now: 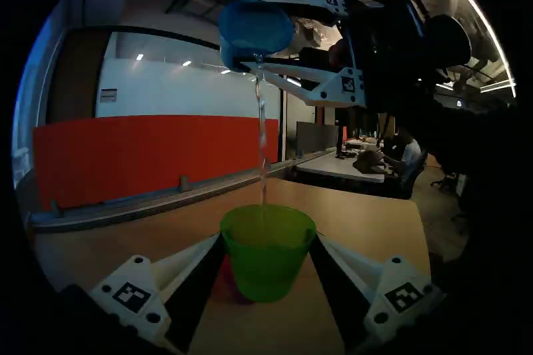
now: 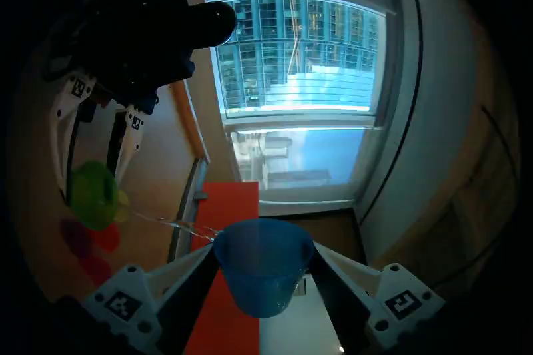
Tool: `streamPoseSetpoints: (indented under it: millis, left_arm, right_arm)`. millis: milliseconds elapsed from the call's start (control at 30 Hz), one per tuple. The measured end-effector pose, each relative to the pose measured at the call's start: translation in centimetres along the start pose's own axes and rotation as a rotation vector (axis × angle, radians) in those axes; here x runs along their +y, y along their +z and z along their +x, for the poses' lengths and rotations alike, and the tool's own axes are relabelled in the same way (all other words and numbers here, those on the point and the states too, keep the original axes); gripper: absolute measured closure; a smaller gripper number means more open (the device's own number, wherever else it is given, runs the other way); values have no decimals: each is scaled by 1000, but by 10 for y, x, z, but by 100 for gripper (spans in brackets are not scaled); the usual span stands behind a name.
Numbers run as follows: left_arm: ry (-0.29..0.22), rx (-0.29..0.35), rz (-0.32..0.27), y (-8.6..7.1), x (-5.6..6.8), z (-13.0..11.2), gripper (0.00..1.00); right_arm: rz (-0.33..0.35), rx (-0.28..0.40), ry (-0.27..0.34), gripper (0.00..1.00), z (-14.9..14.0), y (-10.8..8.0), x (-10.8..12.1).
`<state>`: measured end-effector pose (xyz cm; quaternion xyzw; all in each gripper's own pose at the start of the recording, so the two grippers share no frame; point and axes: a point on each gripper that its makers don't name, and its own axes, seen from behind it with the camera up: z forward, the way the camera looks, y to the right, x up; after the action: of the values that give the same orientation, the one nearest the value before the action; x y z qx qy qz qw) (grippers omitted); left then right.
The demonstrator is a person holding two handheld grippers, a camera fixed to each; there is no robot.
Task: Pour water
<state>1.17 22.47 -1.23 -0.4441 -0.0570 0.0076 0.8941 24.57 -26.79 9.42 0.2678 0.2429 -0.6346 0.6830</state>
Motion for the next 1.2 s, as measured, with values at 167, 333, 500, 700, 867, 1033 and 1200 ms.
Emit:
streamPoseSetpoints:
  millis: [167,333,500,700,867,1033,1200]
  left_arm:
    - [-4,3,3,1,-1,1,14]
    - [-6,4,4,1,-2,1,14]
    - [-6,3,6,1,-2,1,14]
    - [-7,5,8,1,-3,2,14]
    - [-8,7,10,1,-4,2,14]
    - [-8,9,10,0,-4,3,14]
    - [-8,10,12,0,-5,3,14]
  right_arm:
    - [1,0,-29,9,2,2,0]
    - [-7,2,-64,9,4,3,0]
    - [-11,4,-101,9,8,4,0]
    - [-19,5,-147,9,11,6,0]
    - [-24,8,-172,9,14,7,1]
    - [-28,10,-185,9,16,7,0]
    - [-30,10,-131,9,15,7,-1]
